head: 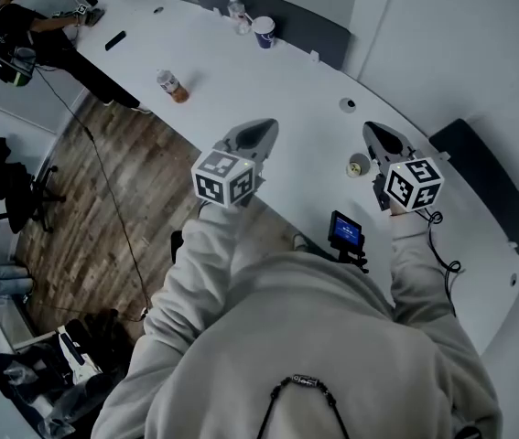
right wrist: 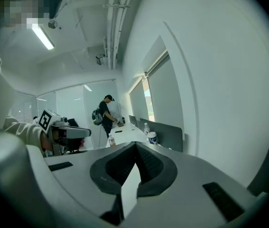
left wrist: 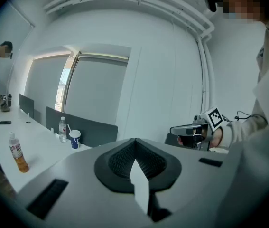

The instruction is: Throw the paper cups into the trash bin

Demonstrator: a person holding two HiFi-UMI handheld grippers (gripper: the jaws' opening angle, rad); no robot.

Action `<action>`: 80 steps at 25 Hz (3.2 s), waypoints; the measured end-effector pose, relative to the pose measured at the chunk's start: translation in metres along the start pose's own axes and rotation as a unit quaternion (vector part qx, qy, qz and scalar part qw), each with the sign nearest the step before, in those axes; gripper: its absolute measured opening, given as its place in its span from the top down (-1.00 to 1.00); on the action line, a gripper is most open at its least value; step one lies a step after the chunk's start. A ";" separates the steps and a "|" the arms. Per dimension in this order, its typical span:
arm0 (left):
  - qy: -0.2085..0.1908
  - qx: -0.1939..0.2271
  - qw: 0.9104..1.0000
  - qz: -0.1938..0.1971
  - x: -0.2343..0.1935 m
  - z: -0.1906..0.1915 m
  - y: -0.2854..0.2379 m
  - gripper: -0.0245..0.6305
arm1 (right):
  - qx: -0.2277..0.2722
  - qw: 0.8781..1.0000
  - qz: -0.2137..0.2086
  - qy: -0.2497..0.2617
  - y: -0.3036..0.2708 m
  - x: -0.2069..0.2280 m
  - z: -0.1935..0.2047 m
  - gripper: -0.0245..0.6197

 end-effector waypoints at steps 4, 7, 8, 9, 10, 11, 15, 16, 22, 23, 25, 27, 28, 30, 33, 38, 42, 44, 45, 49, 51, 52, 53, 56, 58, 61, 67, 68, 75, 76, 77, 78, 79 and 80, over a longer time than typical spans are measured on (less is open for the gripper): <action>0.011 0.009 1.000 -0.006 -0.006 0.005 0.005 0.92 | -0.012 0.999 0.027 -0.020 0.010 0.032 0.006 0.87; 0.013 0.011 1.000 -0.003 -0.008 0.002 -0.002 0.91 | -0.024 1.000 0.021 0.000 0.006 0.028 0.009 0.87; 0.011 0.010 1.000 0.001 -0.006 0.001 -0.005 0.92 | -0.028 0.999 0.015 0.007 0.004 0.023 0.011 0.87; 0.008 0.009 1.000 0.005 -0.004 0.000 -0.009 0.92 | -0.033 0.999 0.009 0.013 0.002 0.017 0.013 0.86; 0.006 0.009 1.000 0.008 -0.002 -0.001 -0.011 0.92 | -0.040 0.999 0.004 0.016 0.000 0.013 0.017 0.86; 0.005 0.008 1.000 0.011 -0.001 -0.002 -0.014 0.91 | -0.045 0.999 -0.001 0.017 -0.002 0.010 0.020 0.86; 0.001 0.006 1.000 0.013 0.002 0.000 -0.018 0.91 | -0.057 0.998 -0.004 0.018 -0.004 0.011 0.027 0.86; 0.002 0.006 1.000 0.013 0.002 0.002 -0.018 0.91 | -0.060 0.998 -0.003 0.018 -0.004 0.014 0.028 0.86; 0.018 -0.005 0.999 0.026 0.004 0.014 -0.024 0.91 | -0.090 0.996 0.005 0.019 -0.008 0.026 0.038 0.73; 0.021 -0.006 0.999 0.029 0.004 0.017 -0.025 0.91 | -0.095 0.995 0.008 0.018 -0.009 0.029 0.043 0.68; 0.024 -0.009 0.999 0.032 0.005 0.024 -0.030 0.91 | -0.104 0.994 0.016 0.014 -0.011 0.036 0.052 0.62; 0.026 -0.017 0.999 0.035 0.007 0.032 -0.034 0.91 | -0.117 0.993 0.022 0.008 -0.012 0.045 0.063 0.57; 0.028 -0.020 0.999 0.036 0.007 0.036 -0.036 0.92 | -0.124 0.992 0.024 0.004 -0.012 0.050 0.069 0.55; 0.035 -0.025 0.998 0.035 0.006 0.043 -0.038 0.91 | -0.137 0.990 0.027 -0.002 -0.013 0.057 0.079 0.54; 0.046 -0.033 0.998 0.035 -0.001 0.053 -0.043 0.91 | -0.151 0.988 0.030 -0.010 -0.019 0.062 0.091 0.54; 0.060 -0.045 0.997 0.036 -0.015 0.073 -0.060 0.91 | -0.175 0.984 0.037 -0.011 -0.029 0.067 0.112 0.54; 0.079 -0.054 0.994 0.050 -0.023 0.090 -0.077 0.91 | -0.196 0.980 0.045 -0.012 -0.035 0.068 0.129 0.54; 0.082 -0.059 0.993 0.061 -0.019 0.097 -0.088 0.91 | -0.204 0.978 0.050 -0.016 -0.032 0.070 0.138 0.54; 0.082 -0.062 0.993 0.066 -0.017 0.100 -0.095 0.91 | -0.208 0.976 0.052 -0.021 -0.031 0.071 0.143 0.54; 0.084 -0.075 0.990 0.085 -0.012 0.110 -0.118 0.91 | -0.224 0.972 0.058 -0.035 -0.027 0.075 0.158 0.54; 0.087 -0.080 0.989 0.093 -0.008 0.114 -0.128 0.91 | -0.231 0.970 0.060 -0.039 -0.023 0.078 0.164 0.54; 0.090 -0.082 0.988 0.096 -0.007 0.116 -0.133 0.91 | -0.235 0.969 0.060 -0.039 -0.022 0.080 0.167 0.54; 0.092 -0.084 0.987 0.099 -0.006 0.119 -0.137 0.91 | -0.240 0.968 0.060 -0.039 -0.022 0.082 0.171 0.54; 0.096 -0.096 0.985 0.109 -0.002 0.131 -0.150 0.91 | -0.254 0.964 0.059 -0.042 -0.023 0.086 0.184 0.54; 0.099 -0.104 0.983 0.114 -0.003 0.138 -0.155 0.91 | -0.262 0.962 0.058 -0.046 -0.028 0.086 0.190 0.54; 0.108 -0.111 0.981 0.116 -0.012 0.148 -0.154 0.91 | -0.275 0.959 0.053 -0.048 -0.039 0.081 0.199 0.54; 0.120 -0.125 0.979 0.111 -0.021 0.170 -0.153 0.91 | -0.301 0.951 0.055 -0.045 -0.044 0.084 0.226 0.54; 0.122 -0.125 0.978 0.110 -0.023 0.172 -0.152 0.91 | -0.302 0.950 0.057 -0.045 -0.046 0.084 0.229 0.54; 0.135 -0.131 0.977 0.102 -0.028 0.181 -0.149 0.91 | -0.326 0.943 0.065 -0.029 -0.058 0.086 0.238 0.71; 0.136 -0.132 0.977 0.101 -0.028 0.182 -0.148 0.91 | -0.332 0.941 0.066 -0.021 -0.059 0.086 0.240 0.77; 0.138 -0.132 0.976 0.100 -0.028 0.183 -0.147 0.91 | -0.338 0.939 0.066 -0.015 -0.059 0.085 0.241 0.79; 0.139 -0.132 0.976 0.100 -0.027 0.183 -0.145 0.91 | -0.341 0.938 0.065 -0.010 -0.059 0.084 0.241 0.79; 0.139 -0.132 0.976 0.100 -0.027 0.184 -0.144 0.91 | -0.342 0.938 0.063 -0.007 -0.059 0.083 0.240 0.79; 0.139 -0.131 0.976 0.099 -0.027 0.184 -0.143 0.91 | -0.341 0.938 0.062 -0.003 -0.059 0.082 0.239 0.80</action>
Point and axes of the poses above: the fingertips, and each gripper's own axes: y backward along the fingers, x to its right, z out of its underside, the point moved 5 cm from there along y, backward along the fingers, and after that the axes turned 14 degrees about z, right-handed, at the moved point
